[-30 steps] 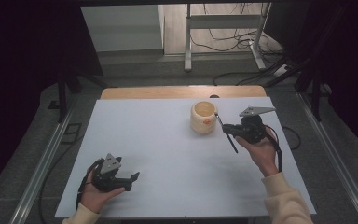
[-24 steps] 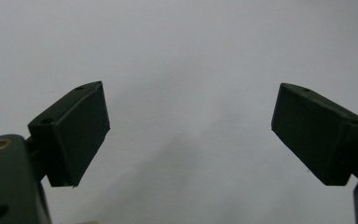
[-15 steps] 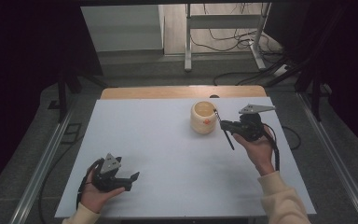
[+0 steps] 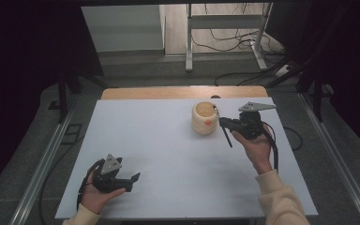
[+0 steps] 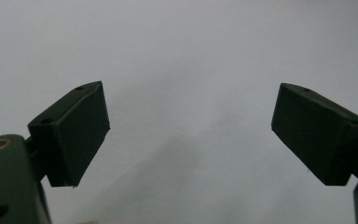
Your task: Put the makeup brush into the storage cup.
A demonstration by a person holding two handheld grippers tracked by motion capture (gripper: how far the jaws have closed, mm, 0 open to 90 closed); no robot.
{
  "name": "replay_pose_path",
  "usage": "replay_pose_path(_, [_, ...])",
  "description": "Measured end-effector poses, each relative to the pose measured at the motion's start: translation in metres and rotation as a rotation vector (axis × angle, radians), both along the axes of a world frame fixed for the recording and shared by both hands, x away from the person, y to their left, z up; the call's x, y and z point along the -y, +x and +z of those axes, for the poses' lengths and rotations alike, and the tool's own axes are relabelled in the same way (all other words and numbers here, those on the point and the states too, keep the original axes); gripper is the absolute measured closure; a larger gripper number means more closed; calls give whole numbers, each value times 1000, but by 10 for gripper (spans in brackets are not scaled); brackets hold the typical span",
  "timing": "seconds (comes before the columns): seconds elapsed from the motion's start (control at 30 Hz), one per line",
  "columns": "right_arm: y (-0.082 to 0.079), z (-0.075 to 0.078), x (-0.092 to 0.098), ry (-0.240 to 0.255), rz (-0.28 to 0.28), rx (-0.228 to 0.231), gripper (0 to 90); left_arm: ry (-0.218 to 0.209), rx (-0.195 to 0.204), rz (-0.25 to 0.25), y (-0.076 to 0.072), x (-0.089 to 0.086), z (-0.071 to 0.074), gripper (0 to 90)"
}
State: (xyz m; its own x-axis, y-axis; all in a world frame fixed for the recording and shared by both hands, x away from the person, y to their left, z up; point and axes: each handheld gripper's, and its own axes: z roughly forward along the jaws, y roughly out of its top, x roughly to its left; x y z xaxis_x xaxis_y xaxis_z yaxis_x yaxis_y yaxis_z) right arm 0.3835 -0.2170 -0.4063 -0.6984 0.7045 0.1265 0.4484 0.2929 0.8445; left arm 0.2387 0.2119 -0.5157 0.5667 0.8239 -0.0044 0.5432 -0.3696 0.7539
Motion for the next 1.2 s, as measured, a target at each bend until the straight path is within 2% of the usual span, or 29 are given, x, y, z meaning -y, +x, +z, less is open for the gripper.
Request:
replay_pose_path(0.2, [2,2,-3,12,-5,8,839,-3,4,0,0,0,1,114])
replay_pose_path(0.67, [15,5,-12,75,-38,14,839,-5,4,-3,0,0,2,114])
replay_pose_path(1.2, [26,6,-15,100,-69,21,839,-4,2,-3,0,0,1,114])
